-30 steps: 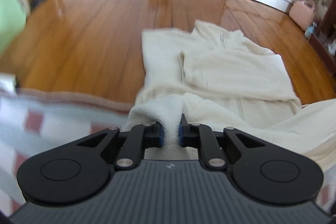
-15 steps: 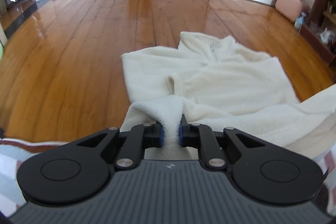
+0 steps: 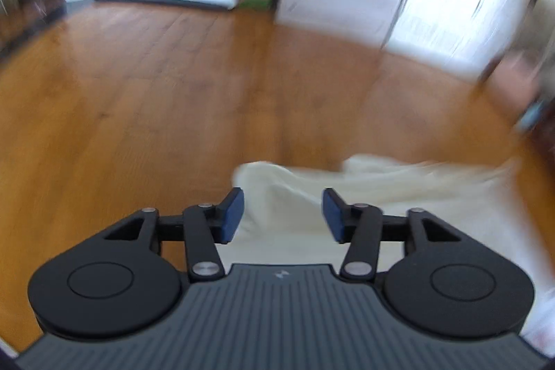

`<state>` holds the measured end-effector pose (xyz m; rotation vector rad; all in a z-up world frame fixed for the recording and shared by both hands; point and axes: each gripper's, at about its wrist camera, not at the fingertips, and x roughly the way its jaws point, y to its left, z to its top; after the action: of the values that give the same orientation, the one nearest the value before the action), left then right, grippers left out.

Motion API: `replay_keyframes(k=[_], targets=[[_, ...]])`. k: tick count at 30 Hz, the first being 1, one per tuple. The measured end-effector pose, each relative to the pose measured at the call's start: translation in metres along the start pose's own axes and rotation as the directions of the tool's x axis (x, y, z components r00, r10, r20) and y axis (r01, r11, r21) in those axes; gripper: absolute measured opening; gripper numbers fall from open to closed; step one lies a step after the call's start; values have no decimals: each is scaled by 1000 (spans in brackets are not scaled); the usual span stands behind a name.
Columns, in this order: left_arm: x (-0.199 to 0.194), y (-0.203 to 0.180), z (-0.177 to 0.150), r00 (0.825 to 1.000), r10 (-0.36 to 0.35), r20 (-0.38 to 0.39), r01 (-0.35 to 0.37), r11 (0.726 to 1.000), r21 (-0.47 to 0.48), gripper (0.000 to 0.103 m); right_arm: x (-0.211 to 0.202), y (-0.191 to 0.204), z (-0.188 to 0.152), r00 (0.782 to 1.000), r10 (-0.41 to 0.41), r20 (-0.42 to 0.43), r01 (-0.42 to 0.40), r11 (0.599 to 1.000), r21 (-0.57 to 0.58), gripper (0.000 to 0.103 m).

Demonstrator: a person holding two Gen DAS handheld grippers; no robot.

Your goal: Fold clothes

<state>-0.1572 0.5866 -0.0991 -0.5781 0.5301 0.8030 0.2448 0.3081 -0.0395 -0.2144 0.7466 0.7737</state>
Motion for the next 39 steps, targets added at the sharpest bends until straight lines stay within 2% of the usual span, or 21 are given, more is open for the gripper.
replay_keyframes(k=[1, 3, 6, 9, 10, 13, 14, 18, 21, 23, 26, 27, 28, 29, 30, 32, 33, 34, 35, 36, 39], targets=[[-9, 9, -10, 999, -45, 14, 46, 998, -43, 67, 1, -8, -13, 1000, 25, -13, -25, 999, 32, 58], [-26, 27, -32, 992, -122, 36, 126, 985, -117, 70, -2, -25, -37, 995, 80, -52, -77, 995, 67, 58], [-31, 37, -70, 995, -65, -73, 55, 990, -133, 70, -8, -48, -72, 988, 117, -98, -110, 991, 74, 58], [-30, 51, -108, 987, -2, -161, -30, 980, -199, 70, -16, -72, -103, 984, 138, -114, -118, 979, 168, 58], [-29, 57, -120, 983, 7, -184, -49, 973, -225, 69, -18, -78, -111, 981, 155, -118, -128, 970, 206, 58], [-25, 68, -142, 975, -25, -219, -40, 957, -288, 68, -24, -87, -134, 971, 209, -118, -167, 941, 294, 58], [-26, 68, -146, 976, -24, -217, -41, 956, -291, 68, -26, -90, -141, 967, 227, -117, -179, 929, 323, 58], [-40, 60, -138, 996, -24, -91, 5, 979, -206, 68, -32, -88, -151, 953, 292, -79, -253, 913, 320, 58], [-39, 57, -134, 994, -91, -68, 77, 980, -184, 67, -28, -83, -148, 932, 355, -72, -319, 899, 301, 59], [-34, 56, -137, 989, -123, -77, 107, 977, -183, 54, -14, -75, -143, 914, 390, -112, -349, 897, 272, 59], [-22, 52, -141, 988, -121, -98, 101, 978, -184, 52, 11, -66, -143, 887, 409, -213, -354, 901, 251, 60], [-18, 51, -143, 989, -118, -92, 99, 977, -188, 52, 14, -63, -143, 882, 415, -223, -363, 900, 242, 52], [-17, 52, -144, 989, -123, -78, 106, 974, -199, 52, 10, -60, -141, 881, 432, -191, -390, 893, 223, 43], [-14, 53, -145, 989, -136, -66, 119, 969, -216, 52, 5, -57, -139, 877, 453, -160, -420, 884, 205, 23], [-11, 53, -145, 987, -153, -57, 136, 965, -226, 52, -1, -55, -136, 867, 481, -132, -455, 871, 186, 15], [-8, 49, -145, 974, -218, -69, 199, 957, -209, 52, -9, -50, -131, 841, 529, -113, -510, 845, 159, 15], [-6, 47, -145, 965, -250, -75, 231, 952, -201, 47, -9, -48, -130, 830, 544, -121, -526, 837, 152, 15], [-6, 45, -145, 957, -280, -74, 262, 945, -195, 35, -6, -47, -129, 825, 547, -142, -527, 836, 152, 15], [-9, 43, -145, 950, -308, -49, 294, 936, -192, 29, -2, -48, -130, 822, 547, -160, -524, 836, 164, 19], [-10, 41, -145, 944, -327, -32, 316, 930, -188, 27, 3, -51, -132, 822, 543, -172, -511, 837, 195, 21], [-4, 39, -138, 952, -304, -45, 291, 939, -186, 26, 16, -61, -140, 834, 519, -187, -457, 840, 292, 24]])
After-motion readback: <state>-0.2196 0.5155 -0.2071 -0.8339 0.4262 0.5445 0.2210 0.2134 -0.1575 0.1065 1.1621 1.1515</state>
